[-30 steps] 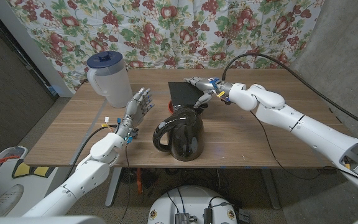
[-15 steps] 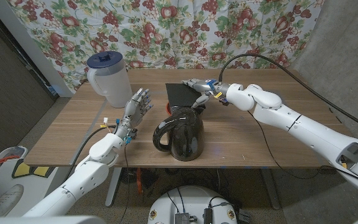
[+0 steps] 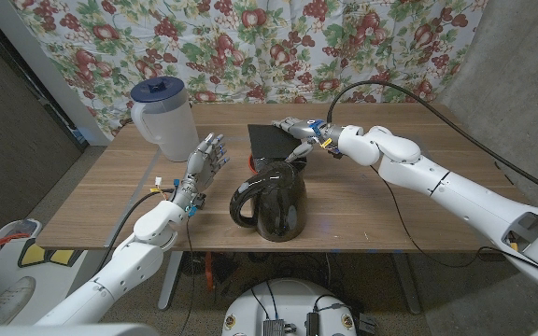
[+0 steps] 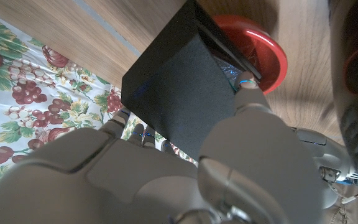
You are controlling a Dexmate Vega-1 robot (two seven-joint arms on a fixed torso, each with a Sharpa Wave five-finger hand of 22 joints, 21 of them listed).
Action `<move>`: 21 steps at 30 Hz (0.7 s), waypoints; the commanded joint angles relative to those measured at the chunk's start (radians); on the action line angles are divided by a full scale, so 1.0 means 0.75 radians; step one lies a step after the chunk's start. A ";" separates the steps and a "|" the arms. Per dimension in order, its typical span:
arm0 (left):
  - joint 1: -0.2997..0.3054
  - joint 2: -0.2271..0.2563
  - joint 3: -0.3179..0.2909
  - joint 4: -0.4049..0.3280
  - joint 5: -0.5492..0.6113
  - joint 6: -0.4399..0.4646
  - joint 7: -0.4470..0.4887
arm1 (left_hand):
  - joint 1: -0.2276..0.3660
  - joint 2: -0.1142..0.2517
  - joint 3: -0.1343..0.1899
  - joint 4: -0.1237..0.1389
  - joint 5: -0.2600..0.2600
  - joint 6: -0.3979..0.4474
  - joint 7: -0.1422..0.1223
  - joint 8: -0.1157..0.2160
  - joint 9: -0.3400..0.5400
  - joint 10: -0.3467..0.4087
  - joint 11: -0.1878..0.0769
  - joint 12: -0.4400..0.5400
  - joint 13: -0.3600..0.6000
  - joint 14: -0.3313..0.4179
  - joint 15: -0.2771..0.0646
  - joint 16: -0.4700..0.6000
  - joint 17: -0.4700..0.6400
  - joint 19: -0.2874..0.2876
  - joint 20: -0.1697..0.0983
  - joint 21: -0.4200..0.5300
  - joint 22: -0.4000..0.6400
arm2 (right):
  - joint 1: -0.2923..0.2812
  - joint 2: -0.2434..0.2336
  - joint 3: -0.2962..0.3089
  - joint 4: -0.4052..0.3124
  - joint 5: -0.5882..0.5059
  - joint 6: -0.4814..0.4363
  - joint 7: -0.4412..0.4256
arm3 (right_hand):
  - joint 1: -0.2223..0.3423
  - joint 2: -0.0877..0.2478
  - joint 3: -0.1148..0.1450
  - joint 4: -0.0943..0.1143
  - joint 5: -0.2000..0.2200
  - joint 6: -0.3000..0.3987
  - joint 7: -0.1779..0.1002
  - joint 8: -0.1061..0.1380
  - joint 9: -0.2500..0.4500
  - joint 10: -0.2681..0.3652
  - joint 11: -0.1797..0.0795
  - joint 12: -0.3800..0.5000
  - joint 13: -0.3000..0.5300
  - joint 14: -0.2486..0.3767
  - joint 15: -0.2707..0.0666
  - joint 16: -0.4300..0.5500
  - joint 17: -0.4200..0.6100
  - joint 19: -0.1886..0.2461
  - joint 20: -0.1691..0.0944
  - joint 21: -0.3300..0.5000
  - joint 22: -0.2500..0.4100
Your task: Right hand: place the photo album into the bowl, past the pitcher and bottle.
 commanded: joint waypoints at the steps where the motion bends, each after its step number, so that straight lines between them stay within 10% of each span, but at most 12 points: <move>1: -0.005 -0.003 0.003 0.006 -0.002 -0.001 -0.006 | 0.004 0.008 -0.006 0.001 0.009 0.011 0.001 0.002 0.006 -0.004 0.001 -0.001 0.005 -0.095 0.006 0.006 0.004 -0.006 -0.005 0.003 0.003 | 0.013 0.000 -0.008 0.010 0.008 0.014 0.018 | -0.022 -0.004 -0.007 0.008 -0.020 -0.211 -0.013 0.003 0.000 -0.161 0.011 -0.016 -0.013 -0.047 0.007 0.002 -0.006 -0.005 0.004 0.000 0.002; 21: 0.010 -0.006 0.001 -0.001 0.000 -0.012 0.001 | 0.004 0.008 -0.007 0.001 0.009 0.018 0.002 0.005 0.006 -0.003 0.002 0.000 0.005 -0.096 0.007 0.006 0.004 -0.007 -0.005 0.002 0.003 | 0.027 -0.001 -0.029 -0.006 -0.047 0.009 0.058 | -0.145 -0.085 -0.097 0.039 -0.082 -0.287 -0.017 -0.011 0.000 -0.252 0.059 -0.158 -0.128 -0.153 0.064 0.000 -0.077 -0.113 0.069 -0.006 -0.001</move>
